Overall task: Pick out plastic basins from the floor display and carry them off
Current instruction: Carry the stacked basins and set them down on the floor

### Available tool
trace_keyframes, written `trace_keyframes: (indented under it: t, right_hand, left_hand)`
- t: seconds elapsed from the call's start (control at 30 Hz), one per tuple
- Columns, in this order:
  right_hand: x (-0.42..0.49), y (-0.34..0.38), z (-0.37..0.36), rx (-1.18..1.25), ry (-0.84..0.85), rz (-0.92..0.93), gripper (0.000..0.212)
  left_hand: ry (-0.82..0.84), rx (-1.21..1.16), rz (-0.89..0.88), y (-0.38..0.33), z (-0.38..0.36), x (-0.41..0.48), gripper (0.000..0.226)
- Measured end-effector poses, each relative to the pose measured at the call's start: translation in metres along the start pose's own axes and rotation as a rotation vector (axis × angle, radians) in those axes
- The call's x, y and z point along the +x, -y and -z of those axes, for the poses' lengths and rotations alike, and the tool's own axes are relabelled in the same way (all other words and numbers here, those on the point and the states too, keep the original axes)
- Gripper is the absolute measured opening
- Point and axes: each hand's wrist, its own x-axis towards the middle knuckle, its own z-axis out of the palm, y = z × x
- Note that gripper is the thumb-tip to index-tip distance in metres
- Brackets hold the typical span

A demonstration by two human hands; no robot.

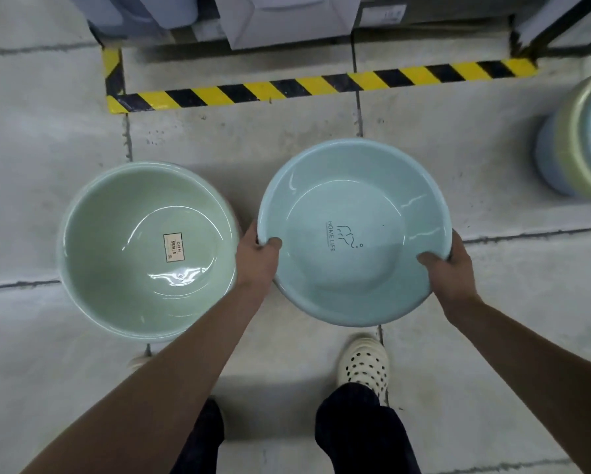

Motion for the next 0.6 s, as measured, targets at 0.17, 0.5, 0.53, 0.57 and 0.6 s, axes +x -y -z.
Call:
trace_keyframes:
  t: [0.17,0.5,0.53,0.57,0.6]
  right_hand:
    - [-0.053,0.077,-0.022,-0.010,0.013,0.124,0.063]
    - [-0.143,0.155,-0.167,-0.177,0.095,0.308,0.062]
    - [-0.149,0.154,-0.183,-0.194,0.103,0.307,0.062]
    - [-0.154,0.153,-0.198,-0.203,0.111,0.300,0.061]
    - [-0.157,0.149,-0.213,-0.209,0.118,0.291,0.061]
  left_hand:
    - [-0.022,-0.057,-0.063,-0.055,0.068,-0.021,0.044]
    - [-0.232,-0.075,-0.068,-0.082,0.257,-0.024,0.038]
    - [-0.239,-0.063,-0.068,-0.076,0.273,-0.022,0.040]
    - [-0.242,-0.051,-0.065,-0.068,0.288,-0.018,0.041]
    - [-0.239,-0.038,-0.058,-0.059,0.301,-0.015,0.041]
